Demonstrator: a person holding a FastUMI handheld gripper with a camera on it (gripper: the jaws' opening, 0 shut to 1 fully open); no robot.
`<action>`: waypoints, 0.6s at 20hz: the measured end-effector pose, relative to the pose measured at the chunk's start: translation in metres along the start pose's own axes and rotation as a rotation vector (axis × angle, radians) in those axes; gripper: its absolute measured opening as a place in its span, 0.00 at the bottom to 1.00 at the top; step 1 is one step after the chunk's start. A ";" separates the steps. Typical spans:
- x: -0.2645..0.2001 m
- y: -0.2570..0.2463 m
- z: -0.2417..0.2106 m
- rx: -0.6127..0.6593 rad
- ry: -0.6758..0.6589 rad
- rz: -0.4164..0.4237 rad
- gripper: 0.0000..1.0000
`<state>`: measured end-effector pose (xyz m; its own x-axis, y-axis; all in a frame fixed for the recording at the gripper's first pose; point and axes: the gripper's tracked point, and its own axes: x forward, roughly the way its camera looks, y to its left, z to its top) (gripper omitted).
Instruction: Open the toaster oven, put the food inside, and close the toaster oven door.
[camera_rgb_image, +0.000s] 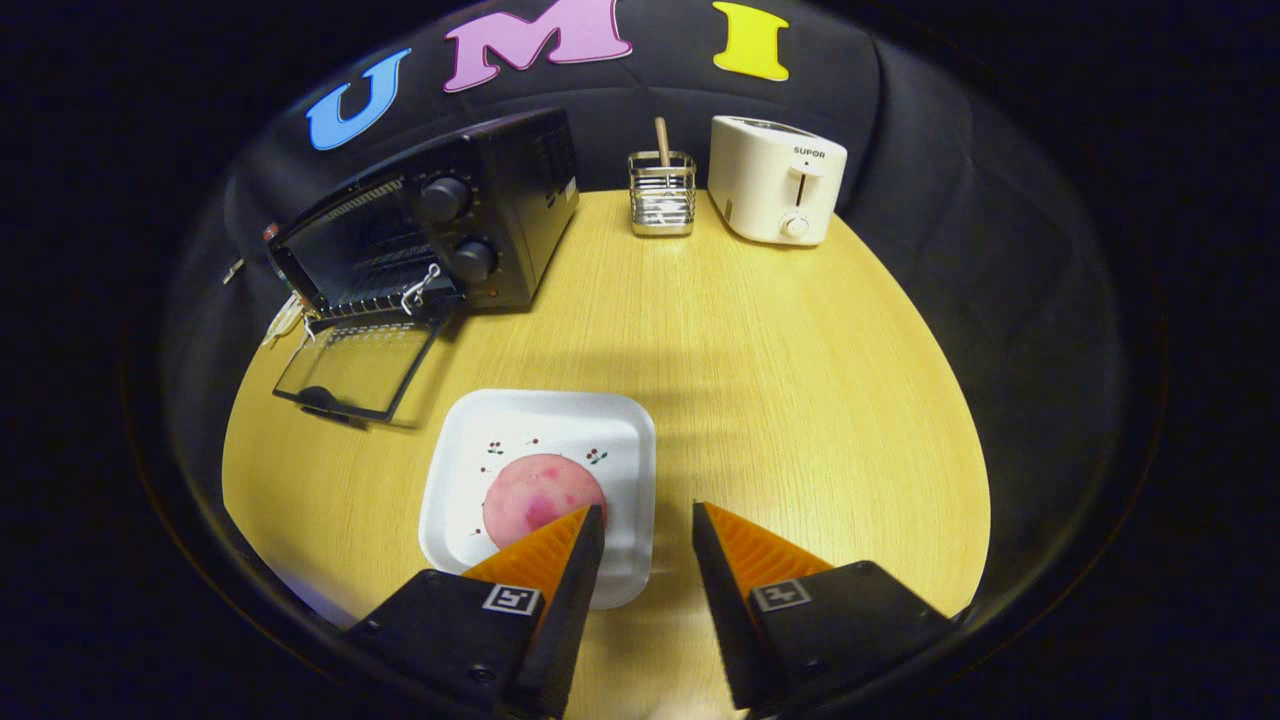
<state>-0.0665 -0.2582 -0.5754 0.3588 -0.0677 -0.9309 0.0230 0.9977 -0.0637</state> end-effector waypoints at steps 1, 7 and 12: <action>0.007 0.000 -0.004 0.001 0.024 0.006 0.58; 0.023 0.000 -0.010 0.010 0.100 0.016 0.47; 0.047 -0.004 -0.010 0.019 0.132 0.011 0.29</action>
<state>-0.0597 -0.2654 -0.6222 0.2328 -0.0548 -0.9710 0.0380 0.9982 -0.0472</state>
